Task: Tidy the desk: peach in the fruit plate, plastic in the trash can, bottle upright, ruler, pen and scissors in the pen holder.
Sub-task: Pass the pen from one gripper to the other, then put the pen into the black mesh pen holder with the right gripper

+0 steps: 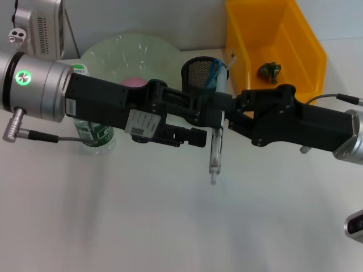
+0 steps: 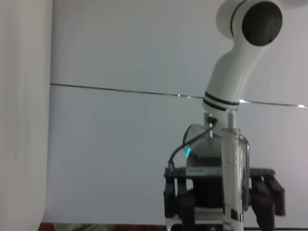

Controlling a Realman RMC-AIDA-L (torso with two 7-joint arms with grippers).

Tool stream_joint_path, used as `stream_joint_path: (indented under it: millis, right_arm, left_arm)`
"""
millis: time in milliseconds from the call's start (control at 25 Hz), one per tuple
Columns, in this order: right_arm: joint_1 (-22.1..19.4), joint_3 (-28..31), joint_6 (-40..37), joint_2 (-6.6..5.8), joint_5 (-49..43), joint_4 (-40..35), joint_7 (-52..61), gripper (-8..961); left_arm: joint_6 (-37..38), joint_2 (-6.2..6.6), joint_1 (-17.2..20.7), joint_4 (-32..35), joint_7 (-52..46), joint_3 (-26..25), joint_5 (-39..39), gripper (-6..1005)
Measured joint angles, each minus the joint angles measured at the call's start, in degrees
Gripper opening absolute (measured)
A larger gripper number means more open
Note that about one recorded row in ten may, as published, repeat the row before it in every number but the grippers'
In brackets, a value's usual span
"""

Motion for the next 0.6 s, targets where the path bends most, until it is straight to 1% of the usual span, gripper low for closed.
stream_joint_path:
  millis: [120,240,400,440,480,520,600]
  right_arm:
    - [-0.54,1.93,-0.85,-0.04,0.09,0.02,0.4,138]
    - [-0.94,2.87,-1.53,-0.09,0.11,0.06,1.36,138]
    - [-1.77,6.22,-2.8,-0.13,0.14,-0.25,9.29,138]
    - [-2.02,7.03,-2.95,-0.19,0.15,-0.38,11.8,138]
    - [-2.27,7.79,-3.05,-0.3,0.16,-0.4,14.18,138]
    - [-2.55,8.46,-3.16,-0.43,0.17,-0.37,16.22,138]
    - [-3.07,9.92,-3.36,-0.64,0.18,-0.08,19.98,138]
  left_arm:
    - [0.77,0.12,0.2,0.02,2.02,0.04,0.03,510]
    - [1.09,0.68,0.7,0.02,5.25,0.06,0.3,537]
    - [0.79,1.86,2.65,0.05,15.37,-0.11,0.47,561]
    - [0.79,1.86,2.65,0.05,15.37,-0.11,0.47,565]
    - [0.67,2.04,3.11,0.06,17.59,-0.32,0.4,568]
    - [0.5,2.32,4.59,0.07,24.48,-1.8,0.04,571]
    - [0.67,2.33,5.49,0.07,29.07,-3.1,-0.39,577]
